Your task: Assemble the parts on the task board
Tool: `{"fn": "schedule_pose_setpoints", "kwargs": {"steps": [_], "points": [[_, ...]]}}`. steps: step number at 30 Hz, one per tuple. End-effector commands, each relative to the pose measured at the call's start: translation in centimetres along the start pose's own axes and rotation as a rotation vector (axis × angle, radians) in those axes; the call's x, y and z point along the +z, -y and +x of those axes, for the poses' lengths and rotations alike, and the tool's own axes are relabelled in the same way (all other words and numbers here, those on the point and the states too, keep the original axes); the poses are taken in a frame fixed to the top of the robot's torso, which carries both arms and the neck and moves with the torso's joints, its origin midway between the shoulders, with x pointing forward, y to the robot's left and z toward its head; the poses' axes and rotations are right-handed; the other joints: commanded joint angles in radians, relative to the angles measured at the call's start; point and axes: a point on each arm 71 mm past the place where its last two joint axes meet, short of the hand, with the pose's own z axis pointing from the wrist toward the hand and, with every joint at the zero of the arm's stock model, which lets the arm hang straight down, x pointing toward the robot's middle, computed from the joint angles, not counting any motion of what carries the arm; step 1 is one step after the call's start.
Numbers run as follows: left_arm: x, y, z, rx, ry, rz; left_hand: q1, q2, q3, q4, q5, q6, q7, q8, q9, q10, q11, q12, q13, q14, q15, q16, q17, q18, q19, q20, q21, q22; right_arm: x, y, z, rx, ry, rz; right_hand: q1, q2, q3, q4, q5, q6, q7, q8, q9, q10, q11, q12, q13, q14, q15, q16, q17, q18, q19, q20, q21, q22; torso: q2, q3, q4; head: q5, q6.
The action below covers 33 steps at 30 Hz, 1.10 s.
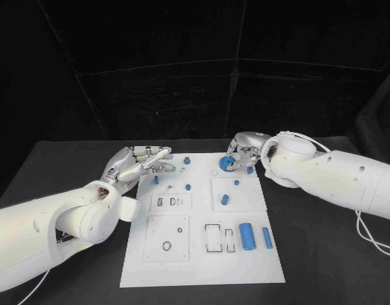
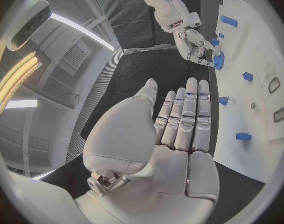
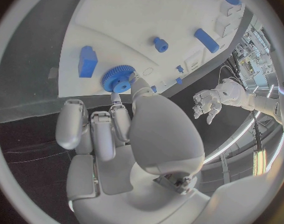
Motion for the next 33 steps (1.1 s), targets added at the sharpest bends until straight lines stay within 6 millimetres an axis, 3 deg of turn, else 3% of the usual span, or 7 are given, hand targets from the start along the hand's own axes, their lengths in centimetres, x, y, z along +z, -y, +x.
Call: {"fn": "schedule_pose_setpoints", "kwargs": {"steps": [1, 6, 14, 24, 33], "points": [[0.0, 0.1, 0.1, -0.003, -0.015, 0.004, 0.004, 0.008, 0.0, -0.005, 0.003, -0.003, 0.004, -0.005, -0.001, -0.001, 0.005, -0.004, -0.001, 0.002, 0.004, -0.005, 0.002, 0.006, 0.008, 0.001, -0.005, -0.002, 0.0, -0.2, -0.2, -0.003, 0.013, -0.004, 0.017, 0.022, 0.004, -0.01, -0.002, 0.02, -0.001, 0.011, 0.0, 0.008, -0.005, 0.006, 0.039, 0.079, 0.002, 0.006, 0.143, -0.015, 0.009, -0.002, 0.006, 0.004, 0.0, 0.0006, -0.0001, -0.002, 0.0], [0.0, 0.1, 0.1, -0.003, -0.015, 0.001, 0.003, 0.008, -0.001, -0.006, 0.003, -0.004, 0.005, -0.007, -0.002, -0.002, 0.005, -0.006, -0.001, 0.002, 0.004, -0.006, 0.002, 0.006, 0.008, 0.001, -0.006, -0.002, 0.1, -0.3, -0.2, -0.021, 0.027, 0.001, 0.071, 0.066, 0.059, -0.045, -0.048, 0.065, -0.009, 0.025, 0.002, 0.014, -0.014, 0.014, 0.05, 0.08, -0.005, 0.007, 0.145, -0.016, 0.012, -0.008, 0.01, 0.011, 0.0, 0.0003, 0.0007, -0.002, -0.002], [0.0, 0.1, 0.0, -0.002, -0.013, 0.0, 0.002, 0.009, -0.002, -0.006, 0.003, -0.006, 0.006, -0.008, -0.002, -0.004, 0.006, -0.008, -0.002, 0.001, 0.004, -0.008, 0.003, 0.005, 0.008, 0.002, -0.007, -0.003, 0.0, -0.9, -0.7, -0.054, 0.095, -0.02, 0.081, 0.088, 0.108, -0.064, -0.054, 0.131, -0.029, 0.036, 0.005, 0.029, -0.03, 0.031, 0.071, 0.081, -0.02, 0.009, 0.154, -0.019, 0.022, -0.019, 0.018, 0.03, 0.0, 0.0002, 0.0001, 0.0, -0.002], [-0.2, 0.2, -0.3, 0.0, -0.008, 0.0, 0.002, 0.009, -0.002, -0.007, 0.003, -0.006, 0.006, -0.009, -0.002, -0.005, 0.007, -0.009, -0.002, 0.0, 0.005, -0.009, 0.003, 0.005, 0.008, 0.002, -0.007, -0.004, -1.0, -3.5, -1.2, -0.013, 0.183, -0.1, 0.03, 0.067, 0.139, -0.056, -0.015, 0.14, -0.03, 0.01, -0.004, 0.032, -0.033, 0.03, 0.075, 0.082, -0.022, 0.01, 0.158, -0.023, 0.031, -0.025, 0.025, 0.045, -0.001, -0.0012, 0.0009, 0.003, 0.003], [-0.4, 0.3, -0.6, 0.003, -0.002, 0.002, 0.002, 0.009, -0.002, -0.007, 0.003, -0.006, 0.006, -0.009, -0.002, -0.005, 0.007, -0.009, -0.002, 0.0, 0.005, -0.009, 0.003, 0.005, 0.008, 0.002, -0.007, -0.004, -1.1, -7.1, -1.3, 0.0, 0.237, -0.167, 0.0, 0.052, 0.148, -0.044, 0.0, 0.136, -0.026, -0.007, -0.007, 0.03, -0.03, 0.024, 0.072, 0.082, -0.02, 0.01, 0.156, -0.023, 0.031, -0.023, 0.025, 0.045, 0.0, -0.0032, 0.0058, 0.012, 0.007]]}}
